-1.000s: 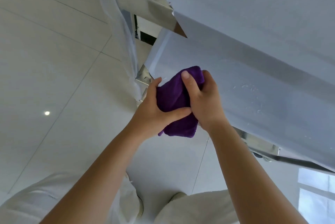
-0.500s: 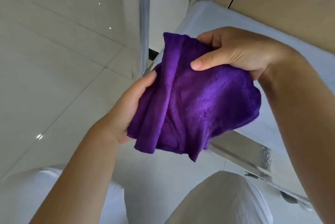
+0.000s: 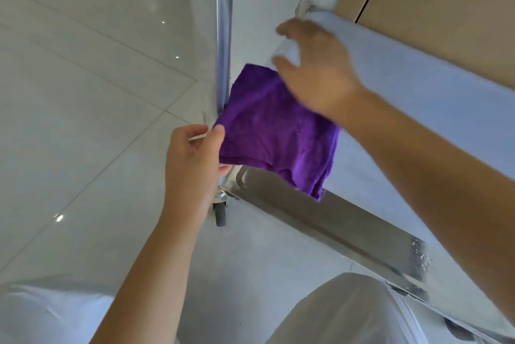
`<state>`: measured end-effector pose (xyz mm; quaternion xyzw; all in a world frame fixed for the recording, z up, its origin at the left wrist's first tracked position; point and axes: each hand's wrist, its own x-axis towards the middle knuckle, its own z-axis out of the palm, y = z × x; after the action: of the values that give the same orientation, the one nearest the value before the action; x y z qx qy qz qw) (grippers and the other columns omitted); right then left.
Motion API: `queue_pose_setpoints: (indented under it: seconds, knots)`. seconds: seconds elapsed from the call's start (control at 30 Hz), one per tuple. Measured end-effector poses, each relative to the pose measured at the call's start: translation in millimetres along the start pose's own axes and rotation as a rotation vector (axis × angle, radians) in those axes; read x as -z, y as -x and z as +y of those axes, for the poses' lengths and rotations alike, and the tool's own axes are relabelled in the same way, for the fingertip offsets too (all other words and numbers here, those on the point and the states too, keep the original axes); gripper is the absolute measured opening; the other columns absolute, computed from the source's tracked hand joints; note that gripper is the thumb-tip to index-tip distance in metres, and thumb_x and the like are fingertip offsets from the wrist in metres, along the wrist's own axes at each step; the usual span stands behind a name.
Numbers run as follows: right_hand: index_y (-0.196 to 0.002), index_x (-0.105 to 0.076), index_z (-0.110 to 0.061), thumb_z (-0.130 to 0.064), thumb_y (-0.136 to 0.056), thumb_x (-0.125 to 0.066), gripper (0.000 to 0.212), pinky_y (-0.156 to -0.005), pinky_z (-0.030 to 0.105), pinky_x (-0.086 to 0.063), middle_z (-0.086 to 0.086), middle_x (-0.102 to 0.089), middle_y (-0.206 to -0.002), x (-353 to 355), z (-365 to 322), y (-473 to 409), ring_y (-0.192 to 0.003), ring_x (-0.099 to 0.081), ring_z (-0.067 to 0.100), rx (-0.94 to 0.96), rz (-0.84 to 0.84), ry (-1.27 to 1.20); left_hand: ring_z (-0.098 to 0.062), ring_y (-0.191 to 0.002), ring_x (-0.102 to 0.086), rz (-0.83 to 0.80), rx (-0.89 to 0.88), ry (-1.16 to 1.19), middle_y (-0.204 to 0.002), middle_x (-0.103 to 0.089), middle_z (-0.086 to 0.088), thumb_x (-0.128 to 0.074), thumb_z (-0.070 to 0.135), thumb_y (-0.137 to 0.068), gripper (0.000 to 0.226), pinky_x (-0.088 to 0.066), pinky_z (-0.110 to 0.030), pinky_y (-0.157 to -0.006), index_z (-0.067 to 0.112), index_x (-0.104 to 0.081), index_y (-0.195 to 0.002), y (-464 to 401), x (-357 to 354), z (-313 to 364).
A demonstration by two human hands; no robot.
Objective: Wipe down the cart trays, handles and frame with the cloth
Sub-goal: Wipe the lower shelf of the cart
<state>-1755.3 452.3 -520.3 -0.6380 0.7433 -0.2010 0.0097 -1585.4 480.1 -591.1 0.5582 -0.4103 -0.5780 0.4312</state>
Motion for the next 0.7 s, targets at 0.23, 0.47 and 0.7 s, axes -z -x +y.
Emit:
queue_pose_setpoints:
  seconds: [0.23, 0.47, 0.7]
  knots:
    - [-0.150, 0.003, -0.028, -0.056, -0.096, -0.024, 0.067, -0.117, 0.045, 0.003, -0.004, 0.008, -0.159, -49.7, -4.8, 25.7, -0.145, 0.010, 0.018, 0.177, -0.495, 0.136, -0.004, -0.093, -0.053, 0.064, -0.464, -0.310, -0.107, -0.050, 0.007, -0.058, 0.019, -0.083, 0.029, -0.045, -0.008, -0.070, 0.021, -0.051, -0.111, 22.5, -5.9, -23.0]
    - [-0.145, -0.031, -0.026, -0.060, -0.087, -0.018, 0.069, -0.117, 0.045, -0.009, -0.004, -0.030, -0.151, -51.8, 19.5, -4.9, -0.143, -0.013, 0.019, 0.464, -0.434, 0.141, -0.021, -0.113, -0.038, 0.097, -0.782, -0.599, -0.126, -0.046, -0.015, -0.052, -0.001, -0.075, 0.049, -0.029, -0.014, -0.098, -0.001, -0.051, -0.124, 18.6, -31.0, -30.2]
    - [-0.131, -0.048, -0.022, -0.053, -0.079, -0.017, 0.068, -0.114, 0.041, -0.017, -0.005, -0.049, -0.129, -59.5, 34.8, -26.5, -0.131, -0.032, 0.017, 0.548, -0.380, 0.043, -0.026, -0.112, -0.041, 0.001, -0.864, -0.701, -0.119, -0.053, -0.019, -0.032, 0.011, -0.079, 0.049, -0.032, -0.026, -0.097, -0.007, -0.054, -0.119, -3.5, -46.8, -11.4]
